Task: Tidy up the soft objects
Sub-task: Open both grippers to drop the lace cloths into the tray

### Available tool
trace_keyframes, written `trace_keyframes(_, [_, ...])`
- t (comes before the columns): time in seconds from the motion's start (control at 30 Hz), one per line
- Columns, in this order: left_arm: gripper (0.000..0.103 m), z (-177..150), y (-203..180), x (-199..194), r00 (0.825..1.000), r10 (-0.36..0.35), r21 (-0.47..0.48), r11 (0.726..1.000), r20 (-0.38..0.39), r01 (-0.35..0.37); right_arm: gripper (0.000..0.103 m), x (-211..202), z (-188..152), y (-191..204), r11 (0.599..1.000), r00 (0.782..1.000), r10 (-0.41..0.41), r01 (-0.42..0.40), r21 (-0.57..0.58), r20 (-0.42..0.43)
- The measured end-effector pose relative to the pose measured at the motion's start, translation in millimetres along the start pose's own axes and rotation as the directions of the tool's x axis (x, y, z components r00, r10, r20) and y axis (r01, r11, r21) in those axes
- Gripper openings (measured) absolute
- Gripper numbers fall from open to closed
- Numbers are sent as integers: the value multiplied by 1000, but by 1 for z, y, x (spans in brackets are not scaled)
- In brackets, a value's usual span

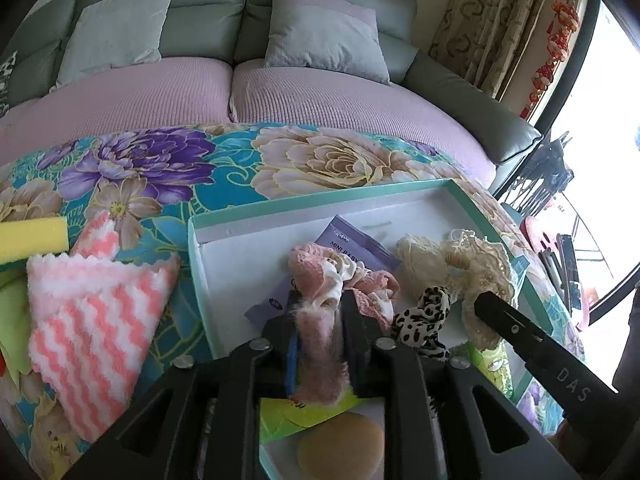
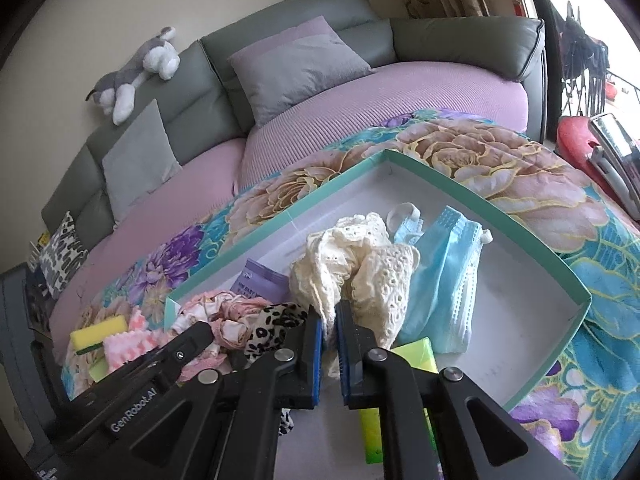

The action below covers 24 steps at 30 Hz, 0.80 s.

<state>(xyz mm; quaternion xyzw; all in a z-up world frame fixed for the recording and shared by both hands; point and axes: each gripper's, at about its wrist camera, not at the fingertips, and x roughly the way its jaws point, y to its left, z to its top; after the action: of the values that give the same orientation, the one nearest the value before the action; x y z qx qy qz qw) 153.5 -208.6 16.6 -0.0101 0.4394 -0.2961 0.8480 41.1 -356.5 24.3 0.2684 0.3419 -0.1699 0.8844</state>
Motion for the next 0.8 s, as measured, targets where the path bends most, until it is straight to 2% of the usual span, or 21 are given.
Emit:
trace_keyframes(0.2, [38,0,4,-11,1000,-3,-32,999,-9,3,12,-2,1,2,1000,1000,-18,18,-5,-17])
trace_keyframes(0.27, [41,1,5,-19,1000,-2,-39,999,4,2,28,-1,2,3,1000,999,-23,23,-13,-34])
trace_keyframes(0.43, [57,5,11,-38,999,22,-53,998,39,-20,37,-9,1,12,998,999,-40,39,-58,-17])
trace_keyframes(0.47, [59,6,13,-41,999,30,-57,998,44,-27,47,-10,2,14,997,999,-46,45,-67,-14])
trace_keyframes(0.53, [62,7,18,-47,997,54,-70,996,50,-51,59,-15,2,18,994,998,-62,62,-87,2])
trace_keyframes(0.6, [67,7,22,-51,995,87,-74,994,50,-83,59,-18,3,22,992,997,-73,74,-107,14])
trace_keyframes(0.67, [70,7,26,-54,991,119,-78,990,54,-114,70,-21,4,25,989,997,-78,81,-121,25])
trace_keyframes(0.8, [80,5,37,-55,987,157,-103,983,44,-152,77,-18,3,29,986,996,-81,84,-143,27])
